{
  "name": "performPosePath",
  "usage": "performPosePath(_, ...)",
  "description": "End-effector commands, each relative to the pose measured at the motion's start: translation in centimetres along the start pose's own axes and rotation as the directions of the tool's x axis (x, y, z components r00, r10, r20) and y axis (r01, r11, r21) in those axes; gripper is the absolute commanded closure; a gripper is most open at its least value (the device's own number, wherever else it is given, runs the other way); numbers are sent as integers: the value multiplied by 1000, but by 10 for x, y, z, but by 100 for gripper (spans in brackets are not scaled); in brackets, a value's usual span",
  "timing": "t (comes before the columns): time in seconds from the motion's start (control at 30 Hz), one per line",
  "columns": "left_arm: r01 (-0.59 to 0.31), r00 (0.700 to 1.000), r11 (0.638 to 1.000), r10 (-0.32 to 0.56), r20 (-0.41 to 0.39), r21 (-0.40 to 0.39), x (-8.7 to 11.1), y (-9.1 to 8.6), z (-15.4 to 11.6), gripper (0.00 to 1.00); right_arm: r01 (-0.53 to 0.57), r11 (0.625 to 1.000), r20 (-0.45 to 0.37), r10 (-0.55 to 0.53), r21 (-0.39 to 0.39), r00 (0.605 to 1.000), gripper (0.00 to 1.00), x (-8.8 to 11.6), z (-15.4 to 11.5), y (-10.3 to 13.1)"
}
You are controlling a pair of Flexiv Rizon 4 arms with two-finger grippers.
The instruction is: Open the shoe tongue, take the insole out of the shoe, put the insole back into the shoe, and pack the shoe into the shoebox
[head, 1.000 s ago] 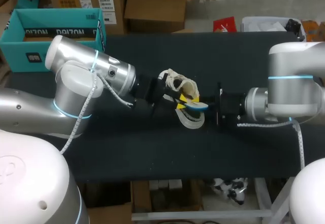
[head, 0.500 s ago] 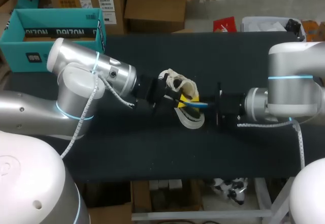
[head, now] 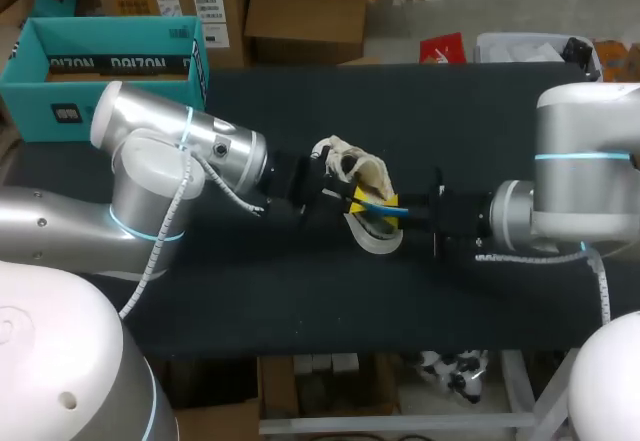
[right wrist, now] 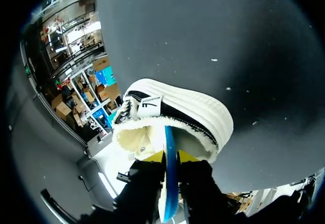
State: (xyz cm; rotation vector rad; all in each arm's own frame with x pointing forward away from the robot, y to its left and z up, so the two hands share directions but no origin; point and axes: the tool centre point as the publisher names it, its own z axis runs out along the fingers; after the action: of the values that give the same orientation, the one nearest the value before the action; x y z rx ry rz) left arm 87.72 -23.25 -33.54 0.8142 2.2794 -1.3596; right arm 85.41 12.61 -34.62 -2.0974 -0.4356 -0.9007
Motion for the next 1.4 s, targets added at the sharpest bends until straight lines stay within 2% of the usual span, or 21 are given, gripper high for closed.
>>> performPosePath(0.03, -1, 1000, 1000, 1, 11, 0, 1, 1, 4, 100, 2, 1000, -2, -2, -1, 1000, 93, -1, 1, -2)
performPosePath(0.1, -2, 1000, 1000, 2, 12, -2, 0, 1, 6, 100, 2, 1000, -2, -2, 3, 1000, 100, -1, 3, -1)
performPosePath(0.37, -10, 1000, 1000, 10, 6, -26, -3, 3, 9, 100, 11, 1000, 2, -11, 3, 1000, 100, 4, 12, 7)
performPosePath(0.93, 71, 997, 996, -70, 22, -45, -11, 34, 14, 100, -26, 1000, 28, 26, 6, 999, 100, 14, 38, 39)
performPosePath(0.97, 72, 997, 996, -71, 22, -45, -11, 34, 13, 95, -27, 1000, 28, 27, 5, 999, 100, 14, 38, 40)
performPosePath(1.07, 68, 998, 997, -67, 21, -44, -8, 31, 10, 61, -29, 1000, 27, 29, 3, 999, 100, 13, 38, 39)
performPosePath(1.1, 63, 998, 997, -62, 23, -43, -7, 29, 8, 54, -29, 1000, 27, 29, 2, 999, 100, 13, 39, 39)
performPosePath(1.2, 41, 999, 999, -40, 27, -32, -5, 21, 4, 48, -29, 1000, 26, 29, -2, 999, 100, 13, 39, 39)
performPosePath(1.3, 20, 999, 999, -20, 29, -25, -2, 13, 2, 55, -29, 1000, 25, 29, -4, 999, 100, 13, 39, 38)
performPosePath(1.4, 11, 999, 1000, -10, 31, -19, -3, 9, 2, 71, -28, 1000, 26, 28, -7, 999, 100, 13, 38, 37)
